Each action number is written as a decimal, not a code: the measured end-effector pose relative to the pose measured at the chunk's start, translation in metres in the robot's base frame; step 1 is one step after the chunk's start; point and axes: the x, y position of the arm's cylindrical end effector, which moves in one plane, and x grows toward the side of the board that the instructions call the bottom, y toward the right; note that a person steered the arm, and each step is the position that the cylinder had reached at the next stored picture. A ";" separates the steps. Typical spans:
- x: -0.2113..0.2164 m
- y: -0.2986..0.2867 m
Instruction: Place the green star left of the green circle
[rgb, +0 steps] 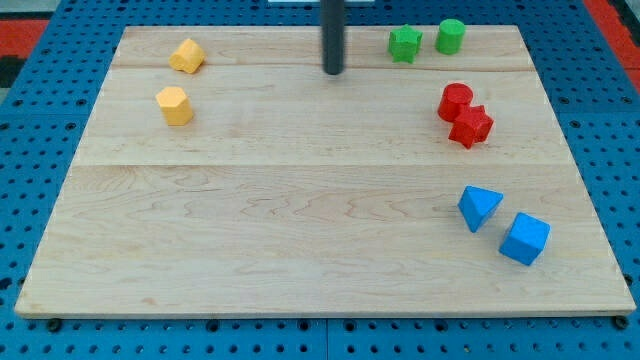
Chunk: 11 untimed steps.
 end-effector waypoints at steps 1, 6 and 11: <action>0.005 0.083; -0.043 0.095; -0.052 0.111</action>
